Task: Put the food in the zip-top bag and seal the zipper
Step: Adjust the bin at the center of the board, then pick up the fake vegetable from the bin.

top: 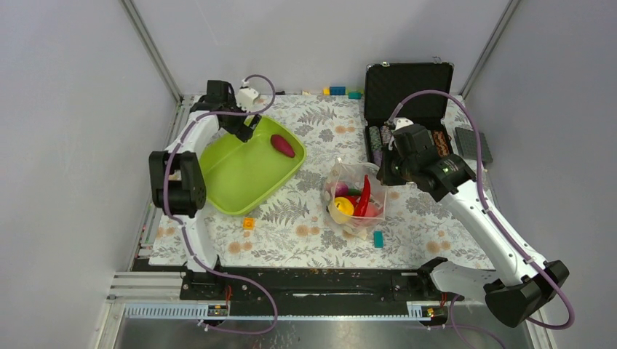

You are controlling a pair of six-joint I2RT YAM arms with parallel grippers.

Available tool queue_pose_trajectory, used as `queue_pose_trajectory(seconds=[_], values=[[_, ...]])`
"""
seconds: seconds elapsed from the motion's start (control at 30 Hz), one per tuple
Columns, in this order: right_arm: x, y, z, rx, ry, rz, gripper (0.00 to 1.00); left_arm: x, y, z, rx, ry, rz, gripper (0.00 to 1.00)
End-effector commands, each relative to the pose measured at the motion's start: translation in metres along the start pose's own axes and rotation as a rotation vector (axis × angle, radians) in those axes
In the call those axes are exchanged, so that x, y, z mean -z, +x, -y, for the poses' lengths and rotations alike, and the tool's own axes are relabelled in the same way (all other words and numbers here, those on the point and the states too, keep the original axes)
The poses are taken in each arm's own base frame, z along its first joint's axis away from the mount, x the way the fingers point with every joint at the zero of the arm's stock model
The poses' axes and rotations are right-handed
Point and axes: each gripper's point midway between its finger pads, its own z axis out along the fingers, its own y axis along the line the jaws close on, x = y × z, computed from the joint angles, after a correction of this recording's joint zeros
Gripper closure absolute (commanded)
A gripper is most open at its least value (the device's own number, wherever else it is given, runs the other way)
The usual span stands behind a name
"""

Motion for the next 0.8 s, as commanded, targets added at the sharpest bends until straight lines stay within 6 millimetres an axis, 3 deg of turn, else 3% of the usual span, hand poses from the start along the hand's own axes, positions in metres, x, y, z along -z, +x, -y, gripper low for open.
queue_pose_trajectory(seconds=[0.0, 0.1, 0.17, 0.23, 0.33, 0.47, 0.57, 0.77], values=[[0.000, -0.008, -0.010, -0.007, -0.061, 0.040, 1.00, 0.077, -0.077, 0.045, 0.030, 0.198, 0.312, 0.01], [-0.002, -0.006, -0.012, -0.015, -0.076, 0.045, 1.00, 0.088, -0.089, 0.076, 0.049, 0.295, 0.426, 0.01], [-0.003, -0.006, -0.012, -0.018, -0.079, 0.051, 1.00, 0.081, -0.096, 0.067, 0.197, 0.196, 0.423, 0.01], [-0.004, -0.007, -0.013, -0.018, -0.082, 0.058, 1.00, 0.076, -0.098, 0.056, 0.488, 0.109, 0.340, 0.01], [-0.007, -0.006, -0.016, -0.019, -0.107, 0.070, 1.00, 0.067, -0.080, 0.073, 0.864, 0.140, 0.174, 0.01], [-0.010, -0.001, -0.016, -0.002, -0.115, 0.061, 1.00, 0.042, -0.043, 0.098, 1.147, 0.097, 0.051, 0.01], [-0.010, -0.002, -0.017, 0.012, -0.124, 0.064, 1.00, 0.029, -0.033, 0.119, 1.186, 0.093, -0.002, 0.04], [-0.012, -0.005, -0.019, 0.019, -0.129, 0.068, 1.00, 0.013, -0.039, 0.143, 1.200, 0.144, -0.015, 0.05]])
